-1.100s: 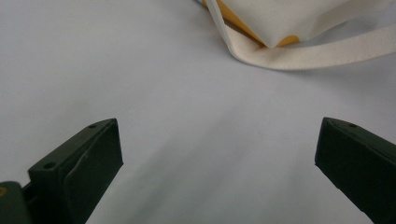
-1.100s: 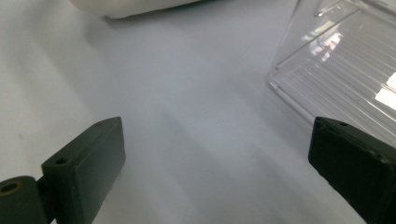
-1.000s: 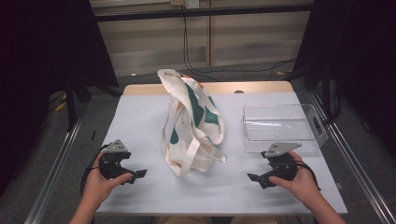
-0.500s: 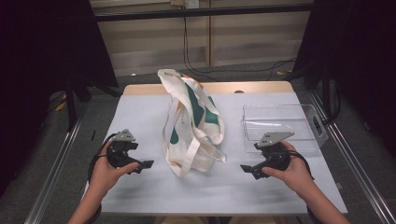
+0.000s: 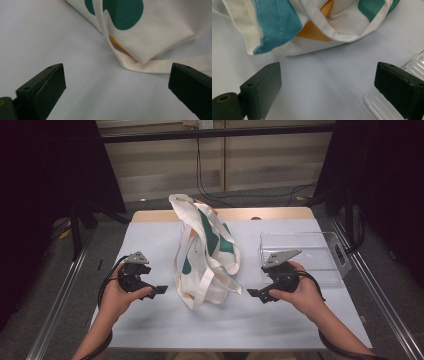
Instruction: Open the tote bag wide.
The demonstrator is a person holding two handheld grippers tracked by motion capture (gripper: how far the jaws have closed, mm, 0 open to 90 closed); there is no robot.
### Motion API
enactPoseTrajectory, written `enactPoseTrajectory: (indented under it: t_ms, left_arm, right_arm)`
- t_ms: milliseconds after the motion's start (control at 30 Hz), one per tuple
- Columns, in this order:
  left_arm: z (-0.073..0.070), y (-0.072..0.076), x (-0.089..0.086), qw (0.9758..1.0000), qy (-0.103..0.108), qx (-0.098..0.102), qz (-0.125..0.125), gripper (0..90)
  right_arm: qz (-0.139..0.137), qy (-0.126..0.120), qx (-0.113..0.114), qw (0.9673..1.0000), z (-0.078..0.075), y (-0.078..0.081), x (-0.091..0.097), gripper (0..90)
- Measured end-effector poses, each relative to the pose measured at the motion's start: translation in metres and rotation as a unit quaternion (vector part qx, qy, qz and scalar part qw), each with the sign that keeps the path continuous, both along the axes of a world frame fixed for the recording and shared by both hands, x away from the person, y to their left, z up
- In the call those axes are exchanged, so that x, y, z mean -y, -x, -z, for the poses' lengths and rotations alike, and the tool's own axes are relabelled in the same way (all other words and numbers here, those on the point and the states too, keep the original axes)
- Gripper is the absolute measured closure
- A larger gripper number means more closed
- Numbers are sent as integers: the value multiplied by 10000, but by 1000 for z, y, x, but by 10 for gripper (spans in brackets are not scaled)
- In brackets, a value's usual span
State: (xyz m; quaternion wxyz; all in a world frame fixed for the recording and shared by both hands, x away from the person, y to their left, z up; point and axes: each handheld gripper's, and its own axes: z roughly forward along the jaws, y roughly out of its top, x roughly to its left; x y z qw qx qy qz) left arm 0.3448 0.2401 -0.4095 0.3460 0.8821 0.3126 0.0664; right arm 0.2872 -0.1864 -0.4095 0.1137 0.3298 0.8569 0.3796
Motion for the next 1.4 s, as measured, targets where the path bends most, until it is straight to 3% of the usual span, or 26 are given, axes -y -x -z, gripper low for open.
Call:
enactPoseTrajectory:
  t_ms: [133,300,767,1000,1400]
  left_arm:
    - [-5,-6,6,9999,139,28,-58,14]
    - [-8,-14,14,9999,119,33,-43,14]
    - [-12,-28,27,10000,89,-16,-35,14]
    - [-20,-29,28,9997,225,-34,-102,19]
    - [-40,-31,35,9999,104,40,54,35]
  right_arm:
    - [131,-101,36,9999,-4,-8,0,91]
    - [249,-246,124,9993,-12,-18,-2,126]
    - [284,-136,255,9992,-24,-56,-15,240]
    - [144,-131,297,9994,-32,-60,-28,239]
    - [47,-113,287,9995,-52,-65,-37,256]
